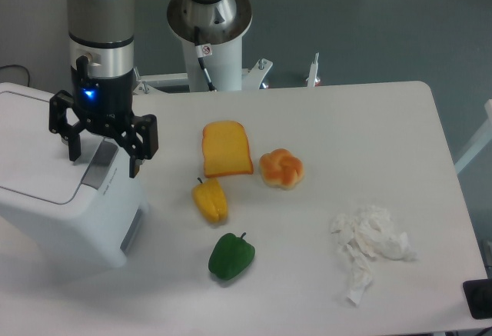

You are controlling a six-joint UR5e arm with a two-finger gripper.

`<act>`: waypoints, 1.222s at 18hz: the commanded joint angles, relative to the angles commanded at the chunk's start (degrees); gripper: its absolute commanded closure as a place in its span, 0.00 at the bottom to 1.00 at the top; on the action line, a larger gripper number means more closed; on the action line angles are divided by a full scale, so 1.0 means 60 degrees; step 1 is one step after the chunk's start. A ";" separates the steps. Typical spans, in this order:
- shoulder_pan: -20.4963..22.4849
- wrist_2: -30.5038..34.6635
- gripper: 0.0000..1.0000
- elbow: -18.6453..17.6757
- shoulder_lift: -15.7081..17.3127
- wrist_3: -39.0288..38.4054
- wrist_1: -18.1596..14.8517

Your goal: Close the trash can

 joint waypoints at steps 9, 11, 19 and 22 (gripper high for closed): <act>0.0044 -0.0029 0.00 0.0088 0.0059 -0.0088 -0.0015; 0.0029 -0.0015 0.00 0.0088 0.0000 -0.0073 -0.0015; 0.0044 0.0000 0.00 0.0088 -0.0044 -0.0073 -0.0015; 0.0073 -0.0015 0.00 0.0132 0.0000 -0.0088 -0.0029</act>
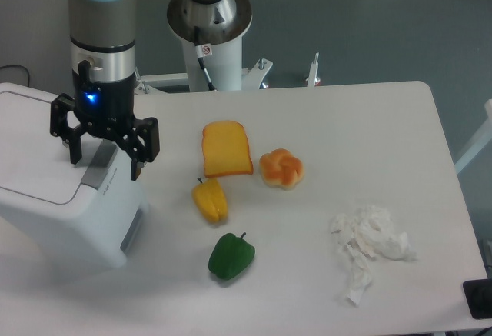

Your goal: Close the trash can

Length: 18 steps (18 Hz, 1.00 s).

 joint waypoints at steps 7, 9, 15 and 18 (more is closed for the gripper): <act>0.0701 -0.0117 0.00 0.0454 0.0132 0.0233 -0.0015; 0.1315 -0.0146 0.00 0.0498 0.0147 0.0613 0.0000; 0.3513 -0.0205 0.00 0.0907 -0.1081 0.3451 0.0000; 0.4275 -0.0205 0.00 0.1055 -0.1697 0.6158 0.0000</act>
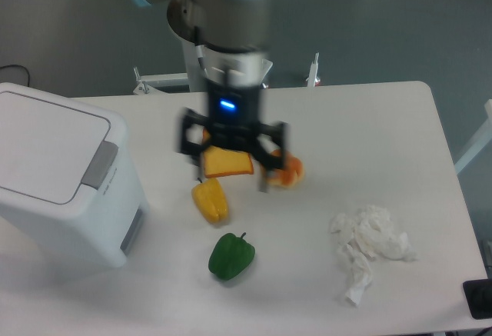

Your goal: Close the trash can

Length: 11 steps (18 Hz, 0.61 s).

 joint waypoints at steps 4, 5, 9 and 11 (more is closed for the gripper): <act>0.0791 0.0102 0.00 0.0087 -0.0747 0.2157 -0.0044; 0.0909 0.0262 0.00 0.0262 -0.0996 0.2699 -0.0087; 0.1203 0.1725 0.00 0.1330 -0.2123 0.4751 -0.0437; 0.1218 0.2021 0.00 0.2033 -0.2578 0.5033 -0.0950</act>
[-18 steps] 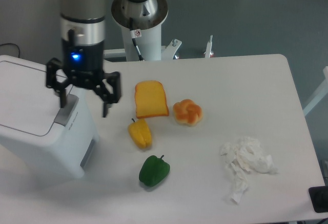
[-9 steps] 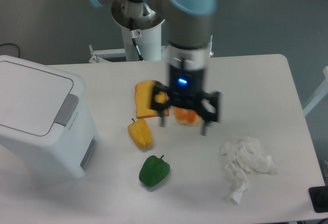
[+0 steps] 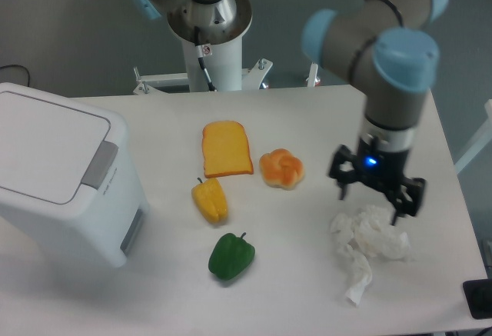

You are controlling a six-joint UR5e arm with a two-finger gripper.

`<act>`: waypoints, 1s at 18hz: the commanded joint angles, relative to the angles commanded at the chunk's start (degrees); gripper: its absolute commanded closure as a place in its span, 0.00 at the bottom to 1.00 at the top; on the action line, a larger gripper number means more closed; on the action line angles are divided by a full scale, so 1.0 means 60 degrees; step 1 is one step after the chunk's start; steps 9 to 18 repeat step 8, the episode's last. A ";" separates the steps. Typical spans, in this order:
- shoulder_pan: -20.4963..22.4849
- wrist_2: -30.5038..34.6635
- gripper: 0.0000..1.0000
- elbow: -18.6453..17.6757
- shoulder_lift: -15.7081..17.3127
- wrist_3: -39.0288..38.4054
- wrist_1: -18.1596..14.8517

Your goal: Close the trash can

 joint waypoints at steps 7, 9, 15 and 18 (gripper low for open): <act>0.0219 -0.0116 0.00 0.1481 -0.0543 0.0001 -0.1422; 0.0234 -0.0160 0.00 0.1657 -0.0631 0.0001 -0.1568; 0.0234 -0.0160 0.00 0.1657 -0.0631 0.0001 -0.1568; 0.0234 -0.0160 0.00 0.1657 -0.0631 0.0001 -0.1568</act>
